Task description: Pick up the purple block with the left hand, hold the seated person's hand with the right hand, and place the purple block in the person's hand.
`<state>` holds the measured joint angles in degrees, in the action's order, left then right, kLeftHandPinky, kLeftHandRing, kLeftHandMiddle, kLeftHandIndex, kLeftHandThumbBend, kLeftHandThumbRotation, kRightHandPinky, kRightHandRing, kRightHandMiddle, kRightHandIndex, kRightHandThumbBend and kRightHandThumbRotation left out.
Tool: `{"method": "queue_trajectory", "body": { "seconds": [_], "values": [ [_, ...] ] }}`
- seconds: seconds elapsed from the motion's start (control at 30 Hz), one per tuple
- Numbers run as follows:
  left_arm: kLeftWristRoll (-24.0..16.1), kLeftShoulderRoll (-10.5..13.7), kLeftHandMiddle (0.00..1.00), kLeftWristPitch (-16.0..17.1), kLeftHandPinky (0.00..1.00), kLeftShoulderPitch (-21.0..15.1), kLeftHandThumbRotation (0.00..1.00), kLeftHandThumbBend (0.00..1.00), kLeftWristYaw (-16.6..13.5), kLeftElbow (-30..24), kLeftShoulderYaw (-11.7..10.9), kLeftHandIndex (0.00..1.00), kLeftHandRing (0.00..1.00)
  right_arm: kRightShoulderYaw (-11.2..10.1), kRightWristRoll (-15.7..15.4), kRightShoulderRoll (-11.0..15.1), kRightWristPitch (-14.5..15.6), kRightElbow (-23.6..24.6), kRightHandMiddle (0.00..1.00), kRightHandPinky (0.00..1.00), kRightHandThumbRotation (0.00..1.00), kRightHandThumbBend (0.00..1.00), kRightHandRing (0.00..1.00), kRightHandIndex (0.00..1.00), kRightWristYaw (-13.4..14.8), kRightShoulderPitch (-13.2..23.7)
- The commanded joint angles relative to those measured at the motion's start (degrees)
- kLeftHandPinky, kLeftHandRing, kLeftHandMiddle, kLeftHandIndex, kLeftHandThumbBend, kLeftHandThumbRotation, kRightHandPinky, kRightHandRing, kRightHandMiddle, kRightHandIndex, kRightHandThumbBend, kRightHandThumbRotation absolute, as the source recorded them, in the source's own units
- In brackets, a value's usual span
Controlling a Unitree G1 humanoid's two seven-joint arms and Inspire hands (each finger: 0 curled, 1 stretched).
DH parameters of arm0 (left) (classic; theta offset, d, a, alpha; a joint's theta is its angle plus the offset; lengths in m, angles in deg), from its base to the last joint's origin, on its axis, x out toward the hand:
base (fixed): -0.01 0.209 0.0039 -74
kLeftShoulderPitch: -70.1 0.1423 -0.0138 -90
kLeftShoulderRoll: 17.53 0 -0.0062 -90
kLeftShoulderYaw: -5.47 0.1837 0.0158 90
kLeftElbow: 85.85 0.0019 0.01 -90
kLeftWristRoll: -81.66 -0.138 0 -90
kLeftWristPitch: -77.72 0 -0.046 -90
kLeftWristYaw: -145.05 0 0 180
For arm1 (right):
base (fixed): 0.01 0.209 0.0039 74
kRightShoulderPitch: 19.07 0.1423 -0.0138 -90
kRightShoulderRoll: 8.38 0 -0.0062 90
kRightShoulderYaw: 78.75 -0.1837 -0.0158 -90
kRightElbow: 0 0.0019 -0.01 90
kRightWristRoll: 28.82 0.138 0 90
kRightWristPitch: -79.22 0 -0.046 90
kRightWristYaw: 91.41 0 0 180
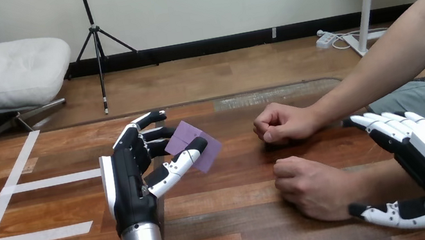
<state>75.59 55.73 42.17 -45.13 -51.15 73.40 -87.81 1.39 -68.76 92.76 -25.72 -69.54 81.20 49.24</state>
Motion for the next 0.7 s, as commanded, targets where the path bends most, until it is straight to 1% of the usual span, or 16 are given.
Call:
{"method": "queue_trajectory", "body": {
  "seconds": [0.0,0.2,0.4,0.5,0.67],
  "values": [
    [1.2,-0.6,0.52,2.0,0.57,-1.1,0.0,0.72,1.5,-3.7,-0.6,0.64,0.49,-0.4,-1.6,2.8,1.2,1.7,0.89,0.93,0.24,0.75,0.9,0.87,-0.8,4.9],
    [0.8,-0.6,0.52,2.3,0.58,-0.5,0.0,0.72,1.5,-4.3,-0.2,0.64,0.5,0.7,-3.2,4.3,3.0,0.4,0.88,0.91,0.21,0.77,0.88,0.85,-2.2,6.6],
    [1.7,-1.0,0.52,2.9,0.58,0.1,0.0,0.71,3.2,-4.8,-0.4,0.64,0.5,1.8,-4.8,5.7,4.8,-0.6,0.86,0.88,0.18,0.78,0.86,0.84,-4.2,8.2],
    [1.9,-1.1,0.52,3.1,0.57,0.4,0.0,0.72,3.8,-5.1,-0.4,0.64,0.5,2.4,-5.5,6.1,6.6,-0.6,0.86,0.88,0.17,0.79,0.86,0.84,-6.4,9.0],
    [2.3,-1.3,0.53,3.4,0.56,0.9,0.0,0.71,4.9,-5.6,-0.5,0.64,0.5,3.4,-6.3,6.6,7.7,-1.7,0.85,0.85,0.15,0.81,0.84,0.82,-7.4,10.4]
  ]
}}
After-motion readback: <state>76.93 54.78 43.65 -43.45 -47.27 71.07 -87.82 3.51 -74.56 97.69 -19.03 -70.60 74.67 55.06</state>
